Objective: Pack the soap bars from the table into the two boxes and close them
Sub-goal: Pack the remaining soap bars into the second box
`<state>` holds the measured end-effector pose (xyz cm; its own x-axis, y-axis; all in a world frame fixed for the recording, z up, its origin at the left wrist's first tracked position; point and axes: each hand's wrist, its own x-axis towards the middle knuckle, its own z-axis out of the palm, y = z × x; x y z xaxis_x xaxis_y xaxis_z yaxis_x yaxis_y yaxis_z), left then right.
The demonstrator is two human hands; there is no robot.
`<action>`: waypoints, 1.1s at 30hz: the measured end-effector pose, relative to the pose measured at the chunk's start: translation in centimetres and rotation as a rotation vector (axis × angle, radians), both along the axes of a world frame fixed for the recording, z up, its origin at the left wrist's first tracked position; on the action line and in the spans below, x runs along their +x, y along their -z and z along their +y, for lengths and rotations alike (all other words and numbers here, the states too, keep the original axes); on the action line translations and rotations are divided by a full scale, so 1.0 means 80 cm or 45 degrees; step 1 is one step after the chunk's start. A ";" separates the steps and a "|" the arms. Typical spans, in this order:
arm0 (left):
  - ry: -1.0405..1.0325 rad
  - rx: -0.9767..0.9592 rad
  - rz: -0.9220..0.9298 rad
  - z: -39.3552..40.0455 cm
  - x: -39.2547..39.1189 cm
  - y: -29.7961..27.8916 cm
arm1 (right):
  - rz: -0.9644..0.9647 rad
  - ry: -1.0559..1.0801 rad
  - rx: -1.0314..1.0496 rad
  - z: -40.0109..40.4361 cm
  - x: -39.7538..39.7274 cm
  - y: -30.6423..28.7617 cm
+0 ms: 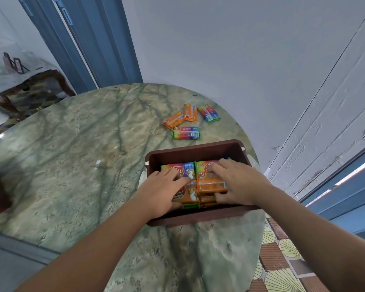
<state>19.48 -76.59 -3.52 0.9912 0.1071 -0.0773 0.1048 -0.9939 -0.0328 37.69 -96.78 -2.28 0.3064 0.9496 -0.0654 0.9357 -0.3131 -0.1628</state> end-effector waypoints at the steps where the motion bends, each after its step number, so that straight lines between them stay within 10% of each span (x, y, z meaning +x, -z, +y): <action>1: 0.001 -0.016 -0.015 0.000 0.000 0.000 | 0.004 0.000 0.019 0.000 0.000 0.000; 9: -0.024 -0.069 -0.004 0.000 0.001 -0.002 | 0.280 0.085 0.176 -0.004 0.009 0.003; 33: -0.100 -0.108 0.051 -0.005 0.001 -0.014 | 0.115 0.061 -0.064 0.003 0.002 -0.008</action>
